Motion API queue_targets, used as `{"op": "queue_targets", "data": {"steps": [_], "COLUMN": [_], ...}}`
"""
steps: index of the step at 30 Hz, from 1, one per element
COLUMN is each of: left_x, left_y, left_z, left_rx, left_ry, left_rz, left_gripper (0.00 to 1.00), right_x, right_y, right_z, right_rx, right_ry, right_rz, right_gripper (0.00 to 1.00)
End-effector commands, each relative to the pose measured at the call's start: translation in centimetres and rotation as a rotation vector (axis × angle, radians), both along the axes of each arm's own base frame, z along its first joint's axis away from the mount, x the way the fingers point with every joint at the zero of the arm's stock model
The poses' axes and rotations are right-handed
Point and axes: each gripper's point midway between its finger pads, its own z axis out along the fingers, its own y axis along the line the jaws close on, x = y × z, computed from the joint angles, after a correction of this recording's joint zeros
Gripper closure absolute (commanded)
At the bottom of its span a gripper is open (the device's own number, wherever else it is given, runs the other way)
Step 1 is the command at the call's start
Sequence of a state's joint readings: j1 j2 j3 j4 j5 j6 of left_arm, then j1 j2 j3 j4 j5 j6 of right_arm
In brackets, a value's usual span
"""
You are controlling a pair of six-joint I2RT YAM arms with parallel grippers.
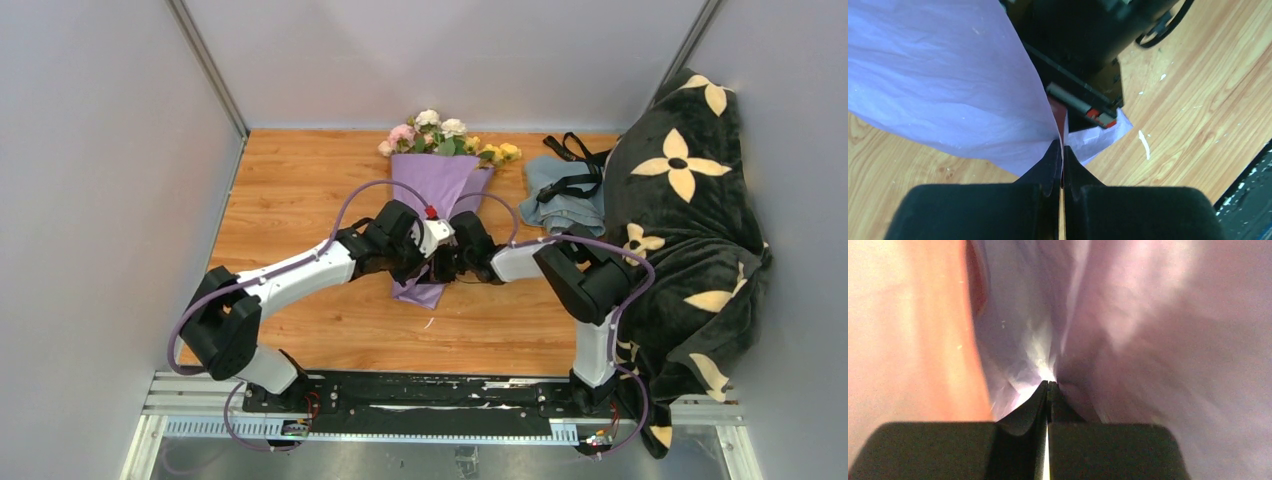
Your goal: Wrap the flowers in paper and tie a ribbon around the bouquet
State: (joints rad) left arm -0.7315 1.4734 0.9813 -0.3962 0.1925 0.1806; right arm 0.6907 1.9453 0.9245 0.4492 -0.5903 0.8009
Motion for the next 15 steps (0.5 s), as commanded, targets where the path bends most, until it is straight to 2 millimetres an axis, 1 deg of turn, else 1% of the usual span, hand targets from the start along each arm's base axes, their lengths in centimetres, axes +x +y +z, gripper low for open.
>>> {"op": "queue_targets", "data": {"steps": [1, 5, 7, 9, 10, 12, 14, 15], "left_x": [0.1, -0.1, -0.2, -0.5, -0.6, -1.1, -1.6, -1.9], "left_y": [0.5, 0.5, 0.3, 0.1, -0.1, -0.2, -0.5, -0.6], "left_z": [-1.2, -1.7, -2.0, -2.3, -2.5, -2.9, -3.2, -3.4], "left_rx": [0.071, 0.08, 0.086, 0.095, 0.097, 0.106, 0.12, 0.129], "left_ry": [-0.052, -0.065, -0.074, -0.07, -0.069, -0.064, -0.065, -0.064], "left_rz": [-0.067, -0.1, -0.118, -0.134, -0.142, -0.162, -0.194, -0.217], "left_gripper": [1.0, 1.0, 1.0, 1.0, 1.0, 1.0, 1.0, 1.0], "right_x": [2.2, 2.2, 2.1, 2.1, 1.9, 2.2, 2.5, 2.6], "right_y": [-2.1, -3.8, -4.7, -6.0, -7.0, -9.4, -11.5, -12.2], "right_z": [3.0, 3.4, 3.2, 3.2, 2.7, 2.3, 1.9, 1.8], "right_rx": [0.04, 0.029, 0.0, -0.028, -0.06, -0.113, -0.165, -0.184], "right_ry": [-0.04, -0.018, -0.001, 0.001, 0.008, -0.005, -0.025, -0.03], "right_rz": [-0.142, -0.209, -0.229, -0.253, -0.271, -0.312, -0.322, -0.306], "right_gripper": [1.0, 0.99, 0.99, 0.99, 0.97, 0.93, 0.84, 0.78]}}
